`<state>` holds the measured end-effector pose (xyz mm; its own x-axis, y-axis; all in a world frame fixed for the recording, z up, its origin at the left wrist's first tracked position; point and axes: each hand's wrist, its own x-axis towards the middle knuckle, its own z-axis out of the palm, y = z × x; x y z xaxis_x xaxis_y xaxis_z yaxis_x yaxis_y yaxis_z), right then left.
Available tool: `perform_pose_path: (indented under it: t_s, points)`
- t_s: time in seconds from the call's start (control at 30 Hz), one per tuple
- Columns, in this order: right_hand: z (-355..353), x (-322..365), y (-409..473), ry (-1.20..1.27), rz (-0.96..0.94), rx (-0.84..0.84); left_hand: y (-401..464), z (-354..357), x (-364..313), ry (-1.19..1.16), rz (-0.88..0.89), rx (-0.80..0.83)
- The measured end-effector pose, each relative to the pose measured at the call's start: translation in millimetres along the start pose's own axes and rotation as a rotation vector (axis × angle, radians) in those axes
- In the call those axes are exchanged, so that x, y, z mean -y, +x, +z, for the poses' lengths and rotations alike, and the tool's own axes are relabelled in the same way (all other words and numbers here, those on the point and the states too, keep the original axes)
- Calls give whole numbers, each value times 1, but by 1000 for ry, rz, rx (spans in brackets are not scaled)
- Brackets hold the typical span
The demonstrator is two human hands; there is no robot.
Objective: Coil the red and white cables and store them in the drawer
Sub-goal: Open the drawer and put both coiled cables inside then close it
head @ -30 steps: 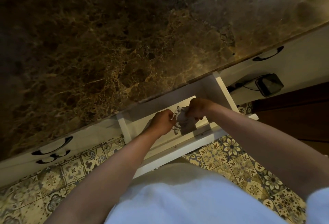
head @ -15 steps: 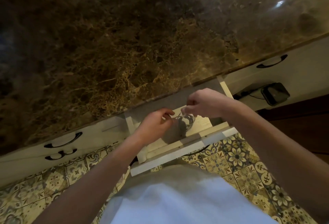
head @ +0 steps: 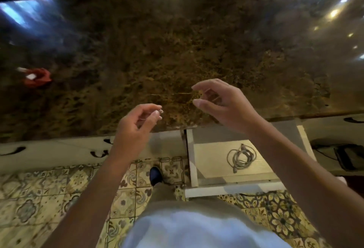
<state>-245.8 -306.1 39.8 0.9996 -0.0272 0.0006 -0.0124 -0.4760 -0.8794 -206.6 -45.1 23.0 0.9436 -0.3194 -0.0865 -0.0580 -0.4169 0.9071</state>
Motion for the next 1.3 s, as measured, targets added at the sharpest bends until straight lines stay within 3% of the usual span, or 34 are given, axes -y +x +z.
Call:
perform_pose_path:
  t_s: [0.23,0.5,0.77,0.97,1.17,1.3]
  points:
    - [89,35,81,-30,-18,37,15,-107,54,15,-73,-263]
    - [189,72,176,-35,23,71,69,-225,107,96,-87,-279]
    - [277,114,258,-72,21,124,107,-323,155,161,-151,-422]
    - [327,140,292,-237,9,98,131,-350,178,249,-188,-476]
    - [357,156,311,-300,-4,127,151,-349,179,528,-122,-460]
    - [370,162,317,-318,8,157,161,-343,176,493,-157,-427]
